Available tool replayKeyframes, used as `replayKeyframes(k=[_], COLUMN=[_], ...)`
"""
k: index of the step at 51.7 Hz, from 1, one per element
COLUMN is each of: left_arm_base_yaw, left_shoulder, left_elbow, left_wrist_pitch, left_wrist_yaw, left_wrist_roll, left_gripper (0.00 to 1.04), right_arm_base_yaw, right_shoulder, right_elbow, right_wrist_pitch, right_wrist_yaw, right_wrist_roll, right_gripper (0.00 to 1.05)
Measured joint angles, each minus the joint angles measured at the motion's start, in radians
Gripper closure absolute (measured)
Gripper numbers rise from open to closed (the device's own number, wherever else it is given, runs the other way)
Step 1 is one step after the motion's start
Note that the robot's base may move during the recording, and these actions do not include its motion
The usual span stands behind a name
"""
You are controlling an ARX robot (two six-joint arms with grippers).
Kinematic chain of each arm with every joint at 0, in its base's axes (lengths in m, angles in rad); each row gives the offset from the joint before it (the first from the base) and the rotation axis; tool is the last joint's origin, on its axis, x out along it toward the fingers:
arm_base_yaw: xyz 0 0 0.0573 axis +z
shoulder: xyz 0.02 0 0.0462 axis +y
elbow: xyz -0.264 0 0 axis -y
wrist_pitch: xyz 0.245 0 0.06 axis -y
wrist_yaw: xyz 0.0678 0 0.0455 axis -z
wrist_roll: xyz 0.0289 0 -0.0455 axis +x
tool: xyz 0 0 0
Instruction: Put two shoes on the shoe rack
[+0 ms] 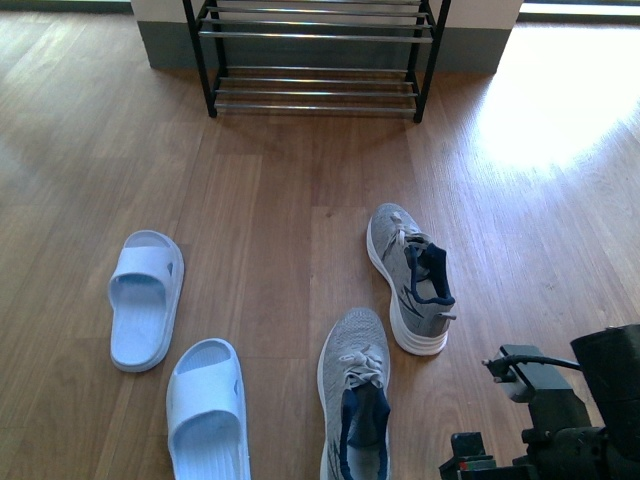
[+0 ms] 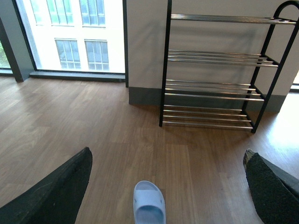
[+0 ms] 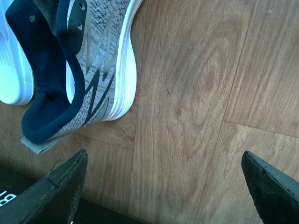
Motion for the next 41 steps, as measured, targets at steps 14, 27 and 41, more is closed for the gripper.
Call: replayKeyframes(k=[14, 27, 41], left_arm_base_yaw=[0.000, 0.000, 0.000], left_shoulder=[0.000, 0.000, 0.000], left_elbow=[0.000, 0.000, 0.000], left_wrist_pitch=[0.000, 0.000, 0.000], left_wrist_yaw=[0.000, 0.000, 0.000], left_wrist_roll=[0.000, 0.000, 0.000], left_gripper=[0.09, 0.09, 0.09], right_arm_base_yaw=[0.031, 0.073, 0.051], right_shoulder=[0.109, 0.122, 0.106], right_elbow=[0.084, 0.081, 0.015], right_wrist_pitch=[-0.021, -0.002, 0.048], right_wrist_yaw=[0.172, 0.198, -0.057], right_wrist_roll=[0.111, 0.183, 0.145], right_gripper=[0.09, 0.09, 0.09])
